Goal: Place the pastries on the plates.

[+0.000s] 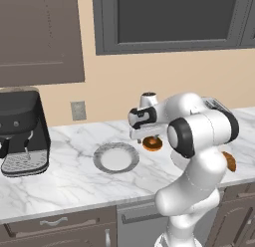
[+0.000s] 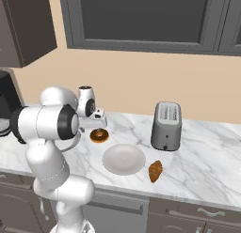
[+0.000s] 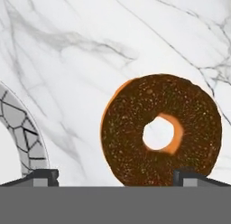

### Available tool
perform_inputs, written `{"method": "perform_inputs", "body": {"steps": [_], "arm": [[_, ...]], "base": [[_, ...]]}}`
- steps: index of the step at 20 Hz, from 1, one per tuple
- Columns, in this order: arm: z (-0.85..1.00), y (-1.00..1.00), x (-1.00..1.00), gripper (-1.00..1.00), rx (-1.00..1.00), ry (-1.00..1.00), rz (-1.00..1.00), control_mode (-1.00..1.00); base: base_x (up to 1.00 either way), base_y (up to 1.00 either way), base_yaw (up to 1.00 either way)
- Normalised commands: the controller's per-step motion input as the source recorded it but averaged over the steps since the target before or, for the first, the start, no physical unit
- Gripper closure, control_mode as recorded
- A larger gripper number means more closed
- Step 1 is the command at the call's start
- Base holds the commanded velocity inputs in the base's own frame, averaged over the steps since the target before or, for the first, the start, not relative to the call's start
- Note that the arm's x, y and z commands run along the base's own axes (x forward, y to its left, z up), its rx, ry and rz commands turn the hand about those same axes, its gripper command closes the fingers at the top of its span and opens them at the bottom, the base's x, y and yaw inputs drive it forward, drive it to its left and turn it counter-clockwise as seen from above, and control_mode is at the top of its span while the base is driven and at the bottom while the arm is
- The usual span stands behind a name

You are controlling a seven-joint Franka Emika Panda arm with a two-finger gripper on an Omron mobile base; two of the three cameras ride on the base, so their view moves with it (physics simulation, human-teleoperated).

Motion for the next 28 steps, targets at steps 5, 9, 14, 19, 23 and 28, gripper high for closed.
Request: {"method": "perform_inputs", "body": {"steps": [5, 9, 14, 19, 23, 28], "arm": [[-0.17, 0.00, 0.16, -1.00, 0.00, 0.01, 0.00, -1.00], [-0.29, 0.00, 0.03, -1.00, 0.00, 0.00, 0.00, -1.00], [-0.38, 0.00, 0.00, -1.00, 0.00, 0.00, 0.00, -1.00], [-0.29, 0.00, 0.03, -1.00, 0.00, 0.01, 0.00, -1.00], [-0.22, 0.00, 0.11, -1.00, 0.00, 0.05, 0.00, -1.00], [-0.09, 0.00, 0.00, 1.00, 0.00, 0.04, 0.00, -1.00]], "base": [[0.00, 0.00, 0.00], [0.00, 0.00, 0.00], [0.00, 0.00, 0.00], [0.00, 0.00, 0.00], [0.00, 0.00, 0.00], [0.00, 0.00, 0.00]]}}
